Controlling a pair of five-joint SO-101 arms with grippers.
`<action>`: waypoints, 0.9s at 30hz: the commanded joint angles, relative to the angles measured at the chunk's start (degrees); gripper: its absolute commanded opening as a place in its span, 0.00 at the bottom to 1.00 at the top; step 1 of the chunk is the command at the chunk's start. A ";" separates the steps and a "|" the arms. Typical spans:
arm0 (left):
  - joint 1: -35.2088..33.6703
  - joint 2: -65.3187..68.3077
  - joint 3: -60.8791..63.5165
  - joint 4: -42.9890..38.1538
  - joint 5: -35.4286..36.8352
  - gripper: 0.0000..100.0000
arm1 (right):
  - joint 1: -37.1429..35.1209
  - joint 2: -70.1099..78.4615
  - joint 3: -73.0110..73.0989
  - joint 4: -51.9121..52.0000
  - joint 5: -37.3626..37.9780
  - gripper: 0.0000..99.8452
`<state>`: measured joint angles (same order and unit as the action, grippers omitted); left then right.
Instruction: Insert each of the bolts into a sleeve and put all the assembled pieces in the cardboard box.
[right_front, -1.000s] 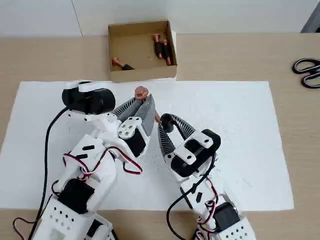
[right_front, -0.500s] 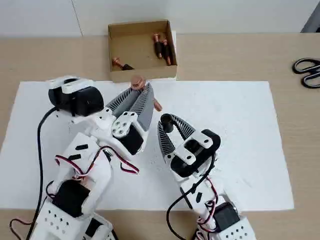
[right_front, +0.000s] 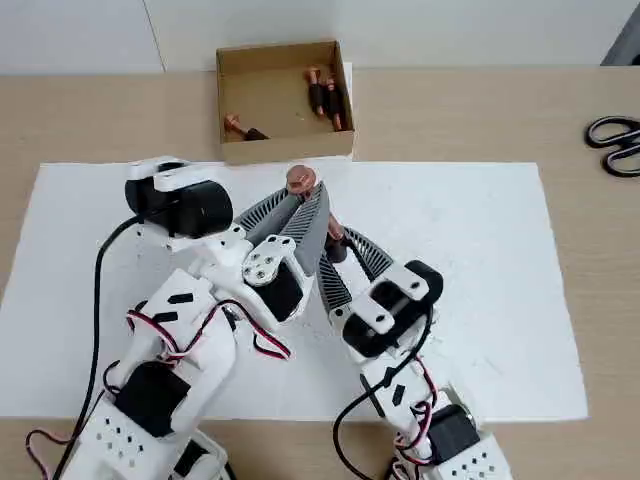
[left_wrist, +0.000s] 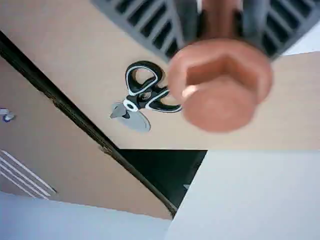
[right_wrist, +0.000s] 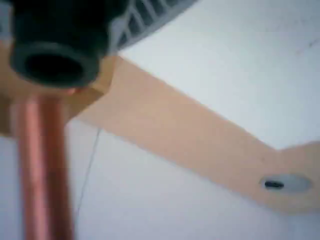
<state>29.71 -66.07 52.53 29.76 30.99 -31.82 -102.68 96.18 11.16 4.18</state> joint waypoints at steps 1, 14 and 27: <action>0.35 0.00 1.45 0.00 0.26 0.01 | -0.40 -1.10 0.35 -3.30 0.35 0.00; 0.53 -0.26 5.41 -2.20 -16.44 0.01 | -0.40 -1.10 0.35 -3.56 0.35 0.00; 5.63 -0.09 4.35 3.16 -29.27 0.01 | -0.48 -1.19 0.35 -3.56 4.92 0.00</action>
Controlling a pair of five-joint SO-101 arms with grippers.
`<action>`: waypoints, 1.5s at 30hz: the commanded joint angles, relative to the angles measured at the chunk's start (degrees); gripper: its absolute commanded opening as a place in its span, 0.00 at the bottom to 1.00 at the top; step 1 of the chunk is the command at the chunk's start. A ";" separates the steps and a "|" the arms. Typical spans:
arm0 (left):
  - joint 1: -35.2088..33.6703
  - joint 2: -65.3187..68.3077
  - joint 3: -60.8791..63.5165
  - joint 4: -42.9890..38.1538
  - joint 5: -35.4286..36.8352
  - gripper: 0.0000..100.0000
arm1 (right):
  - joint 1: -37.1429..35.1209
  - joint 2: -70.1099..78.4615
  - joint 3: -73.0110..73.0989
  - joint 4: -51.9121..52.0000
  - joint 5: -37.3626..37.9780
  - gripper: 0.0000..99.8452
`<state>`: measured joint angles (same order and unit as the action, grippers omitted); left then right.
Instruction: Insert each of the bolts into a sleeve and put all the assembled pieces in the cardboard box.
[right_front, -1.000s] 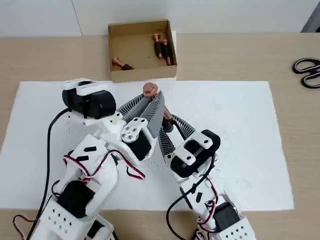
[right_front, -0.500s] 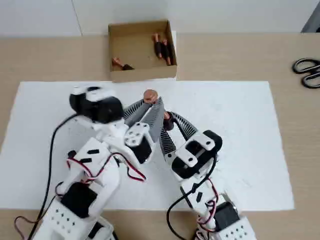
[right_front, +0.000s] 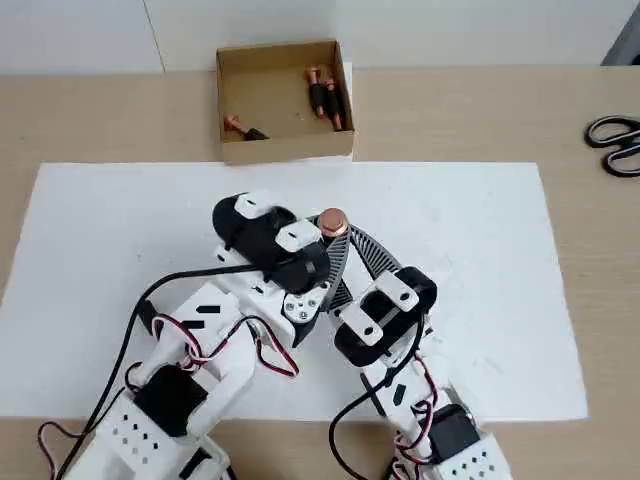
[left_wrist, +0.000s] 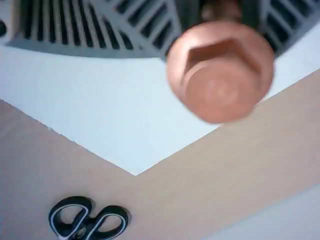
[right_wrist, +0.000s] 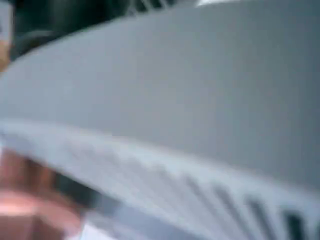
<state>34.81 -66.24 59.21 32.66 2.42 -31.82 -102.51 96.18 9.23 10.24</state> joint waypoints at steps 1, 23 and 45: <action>0.53 0.09 -2.33 0.26 -0.79 0.02 | -0.48 -1.36 0.35 -1.54 -1.67 0.00; -4.40 0.09 -1.63 5.71 -0.97 0.27 | -0.40 -1.27 0.35 -1.36 -1.58 0.00; -29.54 -1.49 -14.46 7.82 -3.25 0.24 | 1.63 -0.84 0.35 -1.19 -1.49 0.00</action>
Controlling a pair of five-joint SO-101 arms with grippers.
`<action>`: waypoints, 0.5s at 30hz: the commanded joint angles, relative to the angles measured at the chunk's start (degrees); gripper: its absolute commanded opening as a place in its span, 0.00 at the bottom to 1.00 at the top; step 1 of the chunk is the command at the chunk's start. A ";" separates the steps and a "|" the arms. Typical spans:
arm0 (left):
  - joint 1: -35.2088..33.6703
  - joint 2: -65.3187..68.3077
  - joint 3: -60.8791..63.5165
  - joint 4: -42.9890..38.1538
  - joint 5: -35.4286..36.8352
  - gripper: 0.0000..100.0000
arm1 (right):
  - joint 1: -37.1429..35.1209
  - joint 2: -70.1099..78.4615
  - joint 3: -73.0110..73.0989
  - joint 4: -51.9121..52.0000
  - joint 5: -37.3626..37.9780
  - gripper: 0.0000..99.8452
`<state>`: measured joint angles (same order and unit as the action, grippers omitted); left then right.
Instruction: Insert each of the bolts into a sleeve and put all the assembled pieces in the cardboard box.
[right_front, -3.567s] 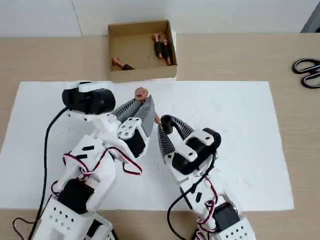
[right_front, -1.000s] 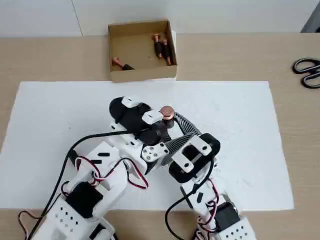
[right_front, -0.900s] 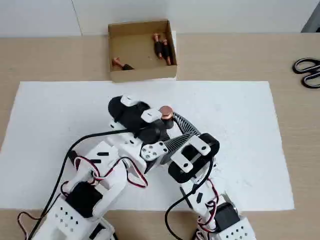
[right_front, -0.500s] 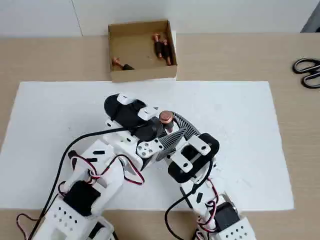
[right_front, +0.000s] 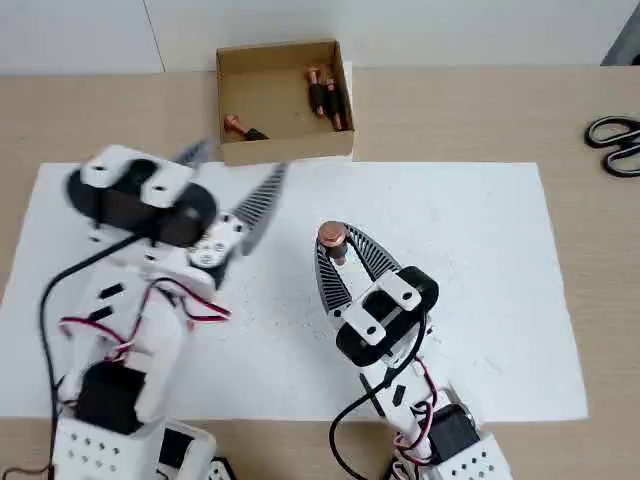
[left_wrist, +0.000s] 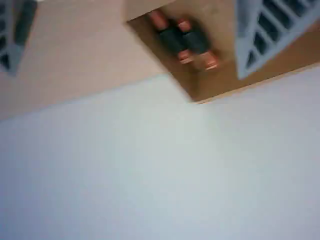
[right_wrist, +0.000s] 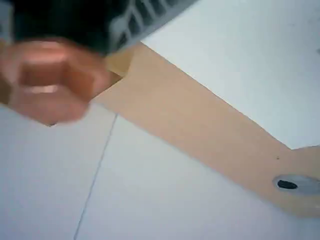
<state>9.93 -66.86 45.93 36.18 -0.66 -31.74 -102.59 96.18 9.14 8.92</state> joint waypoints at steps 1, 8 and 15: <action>-6.59 -1.23 0.66 5.98 -0.26 0.22 | 2.77 -0.75 0.35 -1.19 -0.09 0.00; -10.99 -2.73 9.89 7.47 0.09 0.02 | 11.56 -0.75 -1.93 -1.80 -0.09 0.00; -9.14 -2.81 12.26 7.56 5.10 0.01 | 11.74 5.32 -11.34 -1.71 2.20 0.00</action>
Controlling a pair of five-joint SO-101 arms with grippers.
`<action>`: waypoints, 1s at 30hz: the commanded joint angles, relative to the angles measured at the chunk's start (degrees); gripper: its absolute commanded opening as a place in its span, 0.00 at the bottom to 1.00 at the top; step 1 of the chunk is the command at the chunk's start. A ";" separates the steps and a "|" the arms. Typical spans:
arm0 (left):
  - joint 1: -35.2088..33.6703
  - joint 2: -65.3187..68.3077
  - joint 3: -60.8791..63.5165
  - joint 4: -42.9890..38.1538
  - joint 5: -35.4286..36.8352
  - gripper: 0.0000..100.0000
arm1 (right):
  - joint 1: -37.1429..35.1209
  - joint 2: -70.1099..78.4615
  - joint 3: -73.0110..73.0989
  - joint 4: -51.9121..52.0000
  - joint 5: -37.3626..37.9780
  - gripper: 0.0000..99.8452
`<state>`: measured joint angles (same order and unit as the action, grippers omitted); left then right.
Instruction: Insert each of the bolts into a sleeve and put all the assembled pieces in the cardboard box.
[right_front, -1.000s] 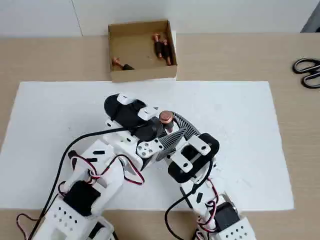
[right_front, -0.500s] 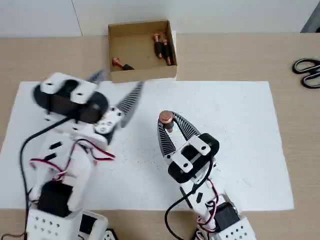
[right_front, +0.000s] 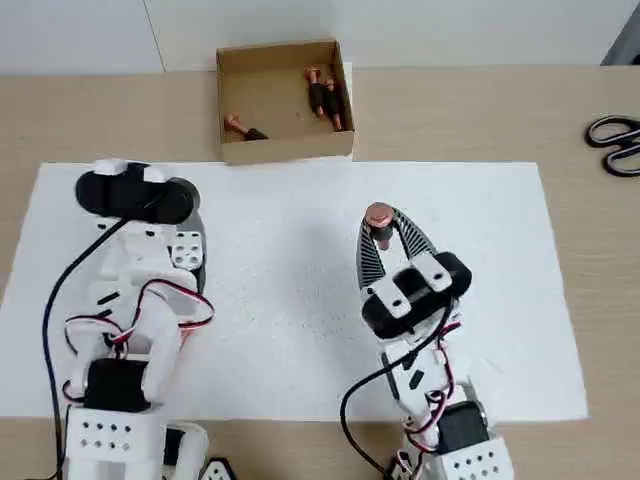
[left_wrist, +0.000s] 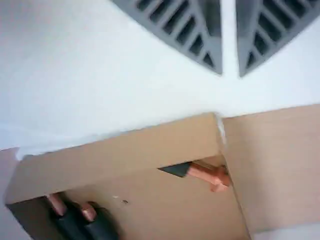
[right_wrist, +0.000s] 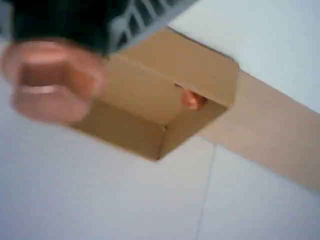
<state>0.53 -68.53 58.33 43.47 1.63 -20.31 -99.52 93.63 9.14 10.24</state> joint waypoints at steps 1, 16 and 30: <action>0.26 -1.14 -0.31 0.18 3.87 0.01 | 0.31 5.05 -12.04 -1.36 1.14 0.00; 0.26 -1.14 -2.33 2.46 4.57 0.01 | 2.59 79.87 -58.29 -1.80 0.79 0.00; 0.26 -1.14 -2.59 2.20 4.57 0.01 | -0.84 130.59 -112.18 -1.19 1.41 0.00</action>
<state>0.53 -68.88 58.24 45.76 5.85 -21.10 26.29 -6.86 9.14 10.95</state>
